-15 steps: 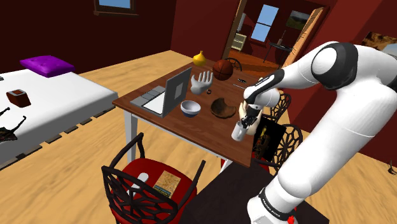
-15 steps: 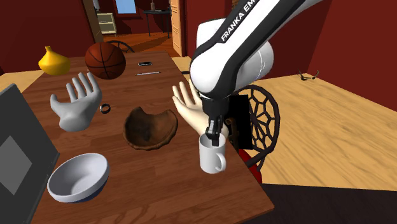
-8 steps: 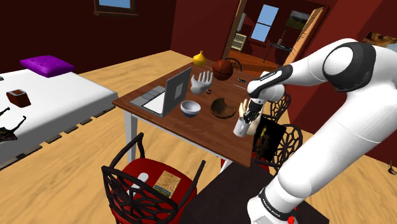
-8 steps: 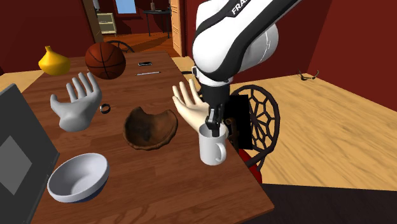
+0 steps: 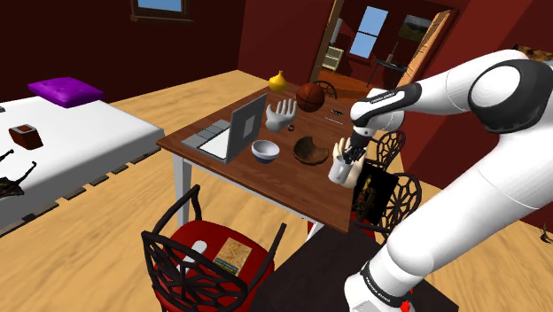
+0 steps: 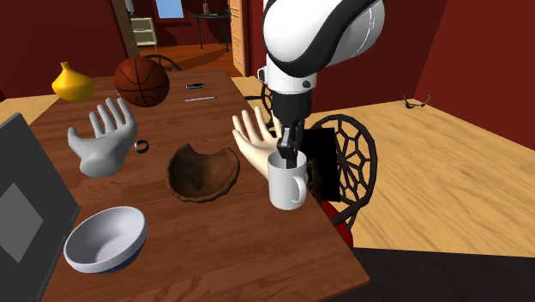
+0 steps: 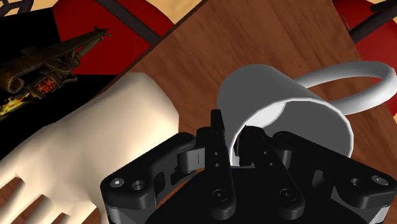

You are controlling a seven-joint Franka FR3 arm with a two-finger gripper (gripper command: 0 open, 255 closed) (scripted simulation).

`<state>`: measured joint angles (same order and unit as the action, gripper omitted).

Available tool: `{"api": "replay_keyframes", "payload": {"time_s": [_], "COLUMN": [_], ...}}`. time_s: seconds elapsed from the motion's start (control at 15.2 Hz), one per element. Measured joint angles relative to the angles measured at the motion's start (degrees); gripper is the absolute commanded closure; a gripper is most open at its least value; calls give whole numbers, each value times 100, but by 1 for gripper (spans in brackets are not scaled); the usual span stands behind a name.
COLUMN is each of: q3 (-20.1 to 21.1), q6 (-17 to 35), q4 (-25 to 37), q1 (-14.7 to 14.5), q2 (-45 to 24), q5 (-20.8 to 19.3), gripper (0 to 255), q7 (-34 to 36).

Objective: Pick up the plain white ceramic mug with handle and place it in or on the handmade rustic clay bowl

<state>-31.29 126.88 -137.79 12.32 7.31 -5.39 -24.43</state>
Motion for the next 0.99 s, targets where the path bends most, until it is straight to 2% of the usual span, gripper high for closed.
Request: {"api": "replay_keyframes", "payload": {"time_s": [0.86,0.99], "q3": [149,113], "q6": [-1078,-1122], "q4": [537,828], "q1": [31,-21], "q2": [593,324], "q5": [-233,-92], "gripper": [255,255], "q7": [202,120]}}
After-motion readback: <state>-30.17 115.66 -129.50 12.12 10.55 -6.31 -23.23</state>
